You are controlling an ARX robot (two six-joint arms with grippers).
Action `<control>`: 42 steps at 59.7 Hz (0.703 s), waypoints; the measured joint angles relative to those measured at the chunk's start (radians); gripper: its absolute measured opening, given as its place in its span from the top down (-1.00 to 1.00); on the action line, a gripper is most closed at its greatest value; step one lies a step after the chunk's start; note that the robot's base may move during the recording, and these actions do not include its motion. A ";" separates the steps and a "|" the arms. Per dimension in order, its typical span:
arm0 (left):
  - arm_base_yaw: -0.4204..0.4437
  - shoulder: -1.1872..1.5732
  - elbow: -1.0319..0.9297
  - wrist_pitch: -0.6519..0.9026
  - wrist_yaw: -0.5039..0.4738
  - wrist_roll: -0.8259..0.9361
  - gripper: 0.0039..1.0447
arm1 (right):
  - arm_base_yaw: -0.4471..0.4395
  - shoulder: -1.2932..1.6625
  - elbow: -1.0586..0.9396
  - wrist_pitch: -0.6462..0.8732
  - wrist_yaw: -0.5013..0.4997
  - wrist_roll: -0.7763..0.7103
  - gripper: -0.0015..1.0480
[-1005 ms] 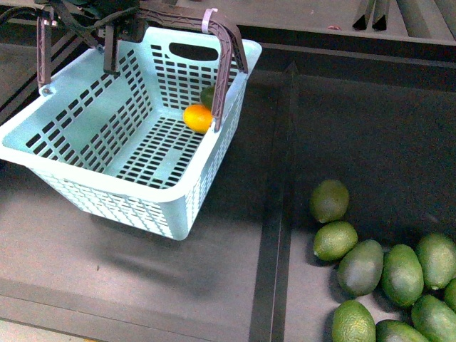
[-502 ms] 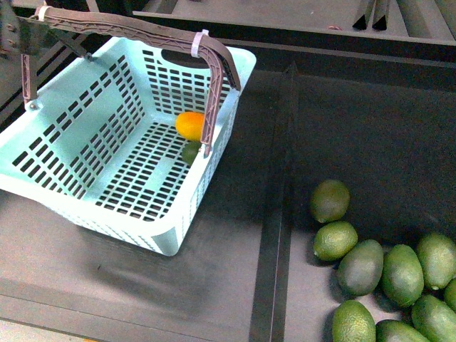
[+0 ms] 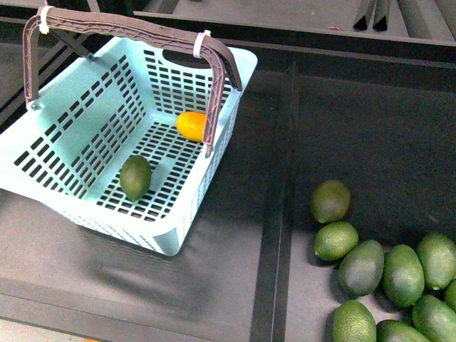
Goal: Pick mango and avocado into basket
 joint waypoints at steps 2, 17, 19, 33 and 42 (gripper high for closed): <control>0.010 -0.034 -0.050 0.010 0.008 0.059 0.47 | 0.000 0.000 0.000 0.000 0.000 0.000 -0.83; 0.055 -0.261 -0.300 0.014 0.056 0.150 0.96 | 0.000 0.000 0.000 0.000 0.000 0.000 -0.83; 0.074 -0.288 -0.320 0.006 0.085 0.151 0.96 | 0.000 0.000 0.000 0.000 0.000 0.000 -0.83; 0.117 -0.445 -0.445 -0.016 0.121 0.156 0.96 | 0.000 0.000 0.000 0.000 0.000 0.000 -0.83; 0.119 -0.550 -0.495 -0.093 0.122 0.156 0.96 | 0.000 0.000 0.000 0.000 0.000 0.000 -0.83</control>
